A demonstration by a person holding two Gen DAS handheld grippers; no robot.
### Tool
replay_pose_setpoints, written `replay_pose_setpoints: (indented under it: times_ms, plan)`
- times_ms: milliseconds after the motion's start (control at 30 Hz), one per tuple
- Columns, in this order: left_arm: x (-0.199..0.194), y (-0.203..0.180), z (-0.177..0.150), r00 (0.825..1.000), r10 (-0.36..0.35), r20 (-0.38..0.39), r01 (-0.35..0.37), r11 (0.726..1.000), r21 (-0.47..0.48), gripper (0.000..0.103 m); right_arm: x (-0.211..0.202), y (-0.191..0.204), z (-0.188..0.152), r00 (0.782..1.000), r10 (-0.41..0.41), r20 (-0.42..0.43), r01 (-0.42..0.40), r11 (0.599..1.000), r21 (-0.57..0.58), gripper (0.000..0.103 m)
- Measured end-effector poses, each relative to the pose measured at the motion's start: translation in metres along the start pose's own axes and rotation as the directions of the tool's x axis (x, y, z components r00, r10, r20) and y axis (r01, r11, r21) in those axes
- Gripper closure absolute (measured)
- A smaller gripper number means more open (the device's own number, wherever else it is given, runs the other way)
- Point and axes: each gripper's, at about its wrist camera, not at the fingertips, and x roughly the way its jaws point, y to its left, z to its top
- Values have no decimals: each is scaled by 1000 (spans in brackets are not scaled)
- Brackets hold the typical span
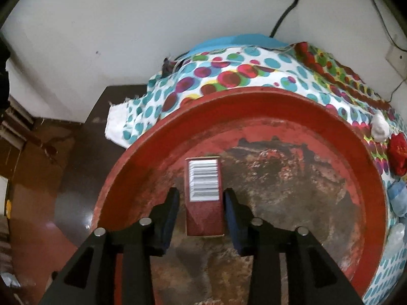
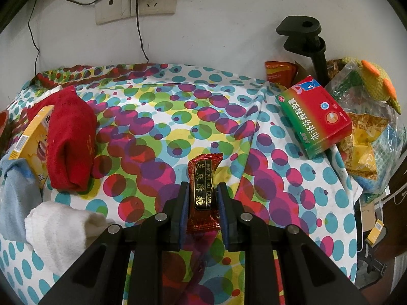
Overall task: Organize objects
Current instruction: 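Carry the red box to the red tray and open the left tool, then hold the candy bar in the right tool and lift it off the bed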
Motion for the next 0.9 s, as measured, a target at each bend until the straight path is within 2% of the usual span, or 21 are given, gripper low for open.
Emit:
replay_pose_setpoints:
  times_ms: [133, 300, 433, 500, 767, 900]
  plan:
    - [-9, 9, -5, 999, -40, 10, 41, 998, -50, 64, 0, 0, 0, 1000, -4, 0, 4, 1000, -4, 82]
    - [-28, 11, -15, 999, -17, 37, 20, 996, -87, 64, 0, 1, 0, 1000, -10, 0, 10, 1000, -10, 82]
    - [-43, 2, -34, 999, -40, 6, 40, 996, -78, 64, -1, 2, 0, 1000, -26, 1, 26, 999, -24, 82]
    - [-50, -11, -50, 998, -67, -12, 67, 998, -18, 64, -1, 3, 0, 1000, -31, 1, 31, 999, -29, 82]
    - [-65, -57, -96, 1000, -23, 2, 22, 992, 125, 64, -1, 9, 1, 998, -70, 4, 70, 996, -62, 82]
    - [-74, -73, -105, 994, -102, 23, 96, 978, 184, 64, -1, 9, 1, 998, -63, 3, 63, 996, -57, 82]
